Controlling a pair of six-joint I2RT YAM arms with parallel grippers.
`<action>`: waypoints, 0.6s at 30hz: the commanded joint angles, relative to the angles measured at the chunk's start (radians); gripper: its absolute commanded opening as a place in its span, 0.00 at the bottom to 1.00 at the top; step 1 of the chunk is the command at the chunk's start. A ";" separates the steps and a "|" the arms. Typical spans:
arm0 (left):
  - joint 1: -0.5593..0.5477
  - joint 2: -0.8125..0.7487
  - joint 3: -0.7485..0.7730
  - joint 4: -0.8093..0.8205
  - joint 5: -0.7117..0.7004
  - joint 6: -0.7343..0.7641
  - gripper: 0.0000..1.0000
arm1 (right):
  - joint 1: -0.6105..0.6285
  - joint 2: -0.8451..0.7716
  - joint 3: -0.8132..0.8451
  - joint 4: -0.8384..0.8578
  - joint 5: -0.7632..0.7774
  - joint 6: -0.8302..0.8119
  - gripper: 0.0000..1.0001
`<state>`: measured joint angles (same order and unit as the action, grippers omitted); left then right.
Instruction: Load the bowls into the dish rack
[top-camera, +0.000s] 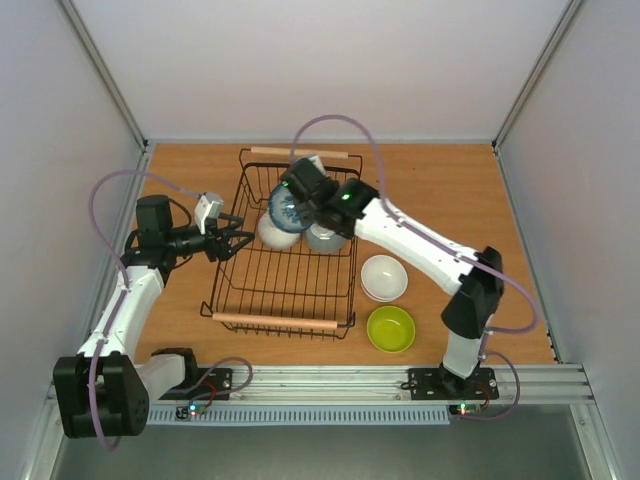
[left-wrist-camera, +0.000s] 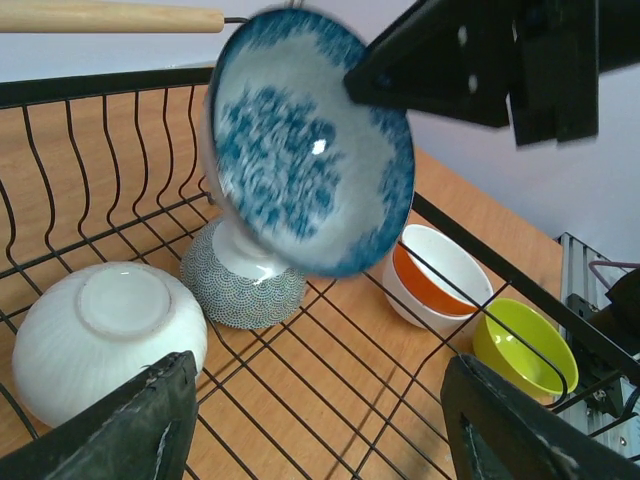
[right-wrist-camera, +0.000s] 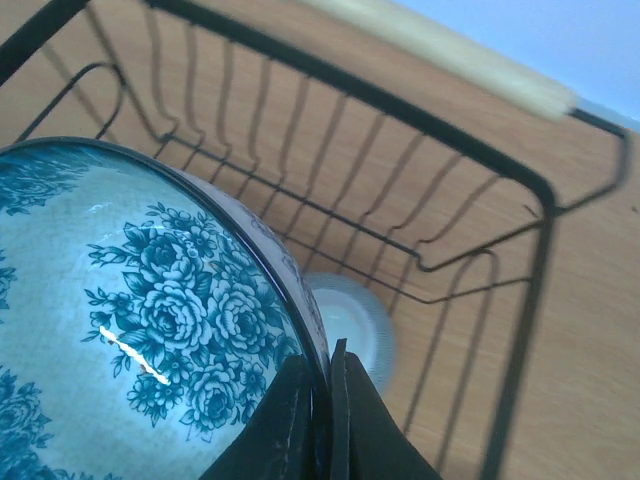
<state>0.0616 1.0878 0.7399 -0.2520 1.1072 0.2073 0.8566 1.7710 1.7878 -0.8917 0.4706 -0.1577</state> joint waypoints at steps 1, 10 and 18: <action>0.002 -0.009 0.026 0.017 0.000 0.000 0.68 | 0.076 0.077 0.101 -0.030 0.086 -0.033 0.01; -0.006 -0.002 0.018 0.070 -0.180 -0.042 0.68 | 0.188 0.113 0.209 -0.053 0.127 -0.062 0.01; -0.019 0.046 0.057 0.037 -0.256 -0.062 0.62 | 0.215 0.150 0.292 -0.078 0.096 -0.077 0.01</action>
<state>0.0505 1.1168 0.7612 -0.2359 0.9211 0.1566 1.0554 1.9057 2.0136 -0.9775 0.5625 -0.2222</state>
